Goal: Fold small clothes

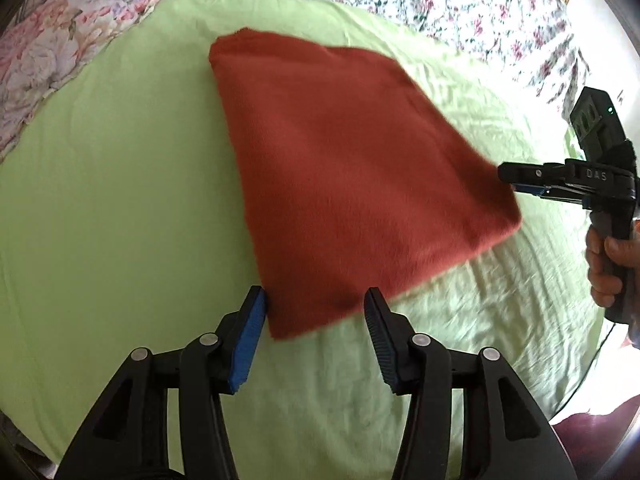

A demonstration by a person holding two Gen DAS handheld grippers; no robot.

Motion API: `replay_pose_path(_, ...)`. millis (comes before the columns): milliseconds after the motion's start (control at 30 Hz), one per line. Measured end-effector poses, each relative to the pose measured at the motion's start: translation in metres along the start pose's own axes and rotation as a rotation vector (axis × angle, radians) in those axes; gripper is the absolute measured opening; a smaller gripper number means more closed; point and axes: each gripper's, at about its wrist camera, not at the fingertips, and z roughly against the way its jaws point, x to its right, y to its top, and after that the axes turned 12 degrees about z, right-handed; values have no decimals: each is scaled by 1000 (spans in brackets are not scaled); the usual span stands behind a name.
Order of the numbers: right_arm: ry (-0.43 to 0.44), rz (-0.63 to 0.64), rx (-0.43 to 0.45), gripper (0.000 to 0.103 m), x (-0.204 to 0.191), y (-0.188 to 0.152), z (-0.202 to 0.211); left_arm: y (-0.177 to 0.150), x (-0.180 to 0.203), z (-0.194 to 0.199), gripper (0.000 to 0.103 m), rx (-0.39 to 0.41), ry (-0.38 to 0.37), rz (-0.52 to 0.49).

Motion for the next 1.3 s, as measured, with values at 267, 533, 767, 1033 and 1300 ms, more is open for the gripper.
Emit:
replay_pose_path(267, 80, -6, -53, 5, -13, -4, -23, -11, 6, -19, 53, -3, 45, -20)
replay_pose_path(533, 90, 34, 53, 5, -14, 11, 16, 2, -13, -11, 16, 33, 68, 133)
replay_pose_path(767, -81, 65, -109, 4, 1, -25, -32, -8, -18, -26, 9, -57, 44, 195)
replay_pose_path(1033, -65, -10, -130, 11, 11, -28, -30, -14, -23, 0, 11, -98, -8, 136)
replay_pose_path(1300, -93, -45, 26, 17, 10, 15, 9, 29, -10, 32, 13, 19, -170, 91)
